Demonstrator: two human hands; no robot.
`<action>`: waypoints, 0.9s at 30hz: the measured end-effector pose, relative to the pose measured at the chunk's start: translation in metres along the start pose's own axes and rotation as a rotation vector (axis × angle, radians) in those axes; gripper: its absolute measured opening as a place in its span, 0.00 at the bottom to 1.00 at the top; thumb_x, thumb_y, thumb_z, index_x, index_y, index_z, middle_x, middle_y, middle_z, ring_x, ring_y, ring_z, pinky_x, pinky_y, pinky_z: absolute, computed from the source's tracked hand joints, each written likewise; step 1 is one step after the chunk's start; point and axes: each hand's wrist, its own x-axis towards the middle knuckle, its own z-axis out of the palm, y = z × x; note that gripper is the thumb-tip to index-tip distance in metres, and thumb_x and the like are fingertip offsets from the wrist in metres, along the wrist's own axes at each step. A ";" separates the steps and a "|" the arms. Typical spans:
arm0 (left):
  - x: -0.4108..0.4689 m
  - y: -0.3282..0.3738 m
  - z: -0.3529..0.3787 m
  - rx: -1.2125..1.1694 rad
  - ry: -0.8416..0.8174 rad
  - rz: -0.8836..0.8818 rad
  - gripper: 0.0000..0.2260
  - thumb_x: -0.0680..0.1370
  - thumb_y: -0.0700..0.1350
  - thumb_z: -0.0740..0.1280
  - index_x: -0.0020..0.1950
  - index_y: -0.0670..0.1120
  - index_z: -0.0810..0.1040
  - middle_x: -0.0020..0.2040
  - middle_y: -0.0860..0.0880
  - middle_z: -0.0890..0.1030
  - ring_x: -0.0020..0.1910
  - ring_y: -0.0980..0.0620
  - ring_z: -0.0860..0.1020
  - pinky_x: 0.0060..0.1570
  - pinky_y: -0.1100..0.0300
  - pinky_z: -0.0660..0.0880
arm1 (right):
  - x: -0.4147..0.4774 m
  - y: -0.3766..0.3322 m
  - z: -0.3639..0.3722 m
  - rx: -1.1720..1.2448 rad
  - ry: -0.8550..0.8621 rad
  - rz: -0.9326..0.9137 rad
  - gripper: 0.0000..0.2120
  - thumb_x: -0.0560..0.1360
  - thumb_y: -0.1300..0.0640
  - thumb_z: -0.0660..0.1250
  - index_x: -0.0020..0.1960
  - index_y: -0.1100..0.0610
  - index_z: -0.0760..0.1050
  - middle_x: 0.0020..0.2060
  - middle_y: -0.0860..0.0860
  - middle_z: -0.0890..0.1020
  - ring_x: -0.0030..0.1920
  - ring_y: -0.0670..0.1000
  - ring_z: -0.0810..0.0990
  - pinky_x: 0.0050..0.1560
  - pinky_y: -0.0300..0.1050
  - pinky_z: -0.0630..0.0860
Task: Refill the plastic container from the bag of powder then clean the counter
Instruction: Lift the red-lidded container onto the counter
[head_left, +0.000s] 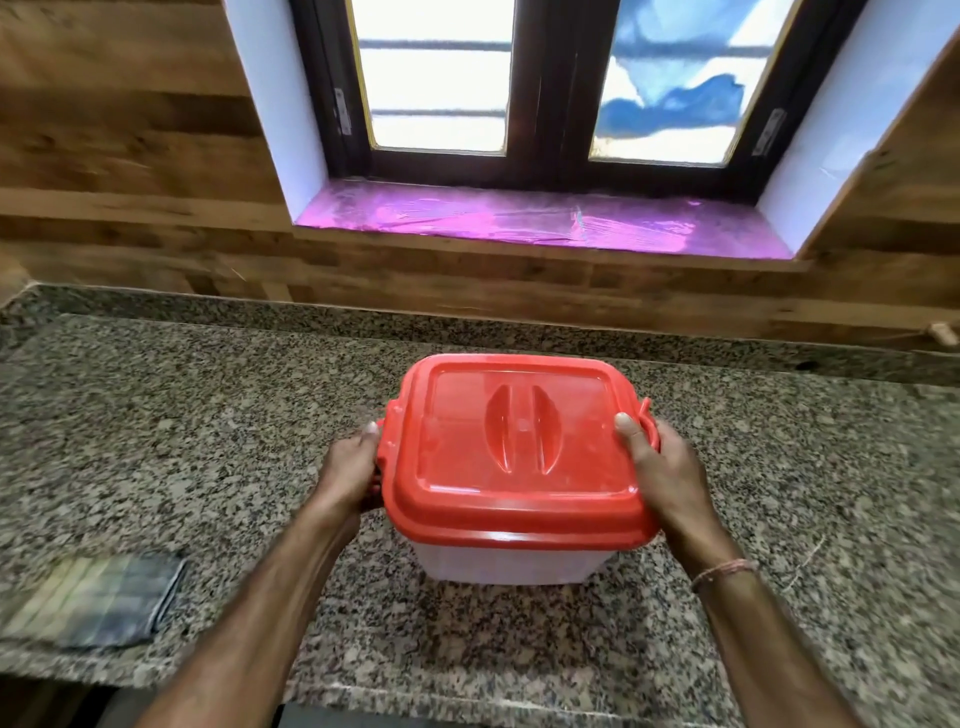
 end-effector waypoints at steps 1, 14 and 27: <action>-0.003 0.000 0.001 0.001 0.050 0.060 0.20 0.86 0.55 0.56 0.61 0.41 0.77 0.44 0.44 0.81 0.31 0.53 0.81 0.27 0.59 0.77 | 0.000 0.000 0.002 -0.004 0.002 0.008 0.20 0.81 0.37 0.60 0.58 0.52 0.77 0.47 0.54 0.85 0.42 0.54 0.87 0.36 0.49 0.84; -0.018 0.013 0.015 0.007 -0.077 0.255 0.25 0.80 0.56 0.69 0.74 0.50 0.70 0.57 0.45 0.83 0.47 0.47 0.86 0.40 0.49 0.85 | 0.006 0.010 0.005 0.073 0.237 0.191 0.27 0.84 0.40 0.57 0.41 0.60 0.78 0.32 0.53 0.79 0.31 0.53 0.78 0.34 0.49 0.80; -0.025 0.016 0.016 -0.047 -0.106 0.244 0.30 0.79 0.55 0.71 0.78 0.49 0.65 0.59 0.43 0.82 0.50 0.44 0.86 0.47 0.42 0.84 | -0.026 -0.003 0.013 0.100 0.095 -0.016 0.30 0.77 0.32 0.62 0.72 0.49 0.70 0.61 0.55 0.83 0.50 0.54 0.88 0.47 0.57 0.86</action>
